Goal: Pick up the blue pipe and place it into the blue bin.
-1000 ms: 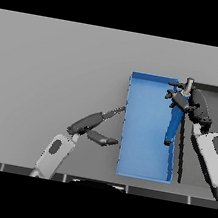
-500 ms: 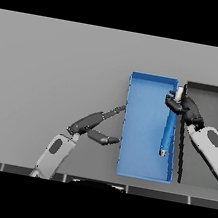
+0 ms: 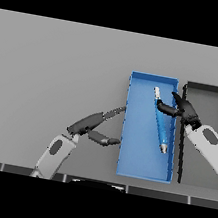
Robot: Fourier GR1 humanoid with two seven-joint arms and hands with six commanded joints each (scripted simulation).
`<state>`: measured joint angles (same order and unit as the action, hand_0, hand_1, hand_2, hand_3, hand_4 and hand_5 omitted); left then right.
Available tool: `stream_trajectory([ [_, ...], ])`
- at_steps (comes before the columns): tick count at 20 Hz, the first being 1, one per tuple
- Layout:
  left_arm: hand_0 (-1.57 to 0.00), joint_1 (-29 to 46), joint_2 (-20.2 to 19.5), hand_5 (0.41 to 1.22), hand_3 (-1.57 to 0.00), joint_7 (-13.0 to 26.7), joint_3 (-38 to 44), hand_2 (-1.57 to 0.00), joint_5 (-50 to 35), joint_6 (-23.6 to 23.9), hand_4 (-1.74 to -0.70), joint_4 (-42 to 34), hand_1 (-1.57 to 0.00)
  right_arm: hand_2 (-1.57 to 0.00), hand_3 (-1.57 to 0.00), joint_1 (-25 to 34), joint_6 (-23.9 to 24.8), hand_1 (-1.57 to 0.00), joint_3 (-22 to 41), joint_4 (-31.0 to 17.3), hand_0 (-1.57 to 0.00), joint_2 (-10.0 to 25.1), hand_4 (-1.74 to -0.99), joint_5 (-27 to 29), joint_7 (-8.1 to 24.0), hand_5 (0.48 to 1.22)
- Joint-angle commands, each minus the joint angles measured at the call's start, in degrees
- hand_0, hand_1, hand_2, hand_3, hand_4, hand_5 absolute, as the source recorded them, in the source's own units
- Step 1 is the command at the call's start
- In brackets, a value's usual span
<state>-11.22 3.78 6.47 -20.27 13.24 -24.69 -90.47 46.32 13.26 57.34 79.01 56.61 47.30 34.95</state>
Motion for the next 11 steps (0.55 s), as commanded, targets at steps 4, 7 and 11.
stream_trajectory([
  [4, 0.00, 0.14, 0.01, 0.431, 0.00, -0.04, 0.15, 0.00, 0.14, 0.34, -0.89, 0.03, 0.00, -0.01, -0.01, -0.34, -0.68, -0.01, 1.08, -0.24, -0.01, 0.50, -1.022, -0.43, -1.27, 0.672],
  [7, 0.00, 0.74, -0.19, 0.431, 0.00, -0.91, -0.14, 0.00, 0.39, 0.34, -0.88, 0.00, 0.00, -0.01, 0.00, 0.36, -1.24, -0.01, 1.35, 0.06, -0.01, 0.40, -1.022, -0.55, -0.47, 0.661],
  [11, 0.00, 1.76, 0.01, 0.431, 0.00, 0.04, -1.05, 0.00, 0.40, 0.16, -0.88, -1.76, 0.00, -0.01, 0.00, 0.57, -2.42, -0.01, 1.26, -0.77, -0.01, 0.45, -1.022, -0.53, -0.63, 0.643],
])
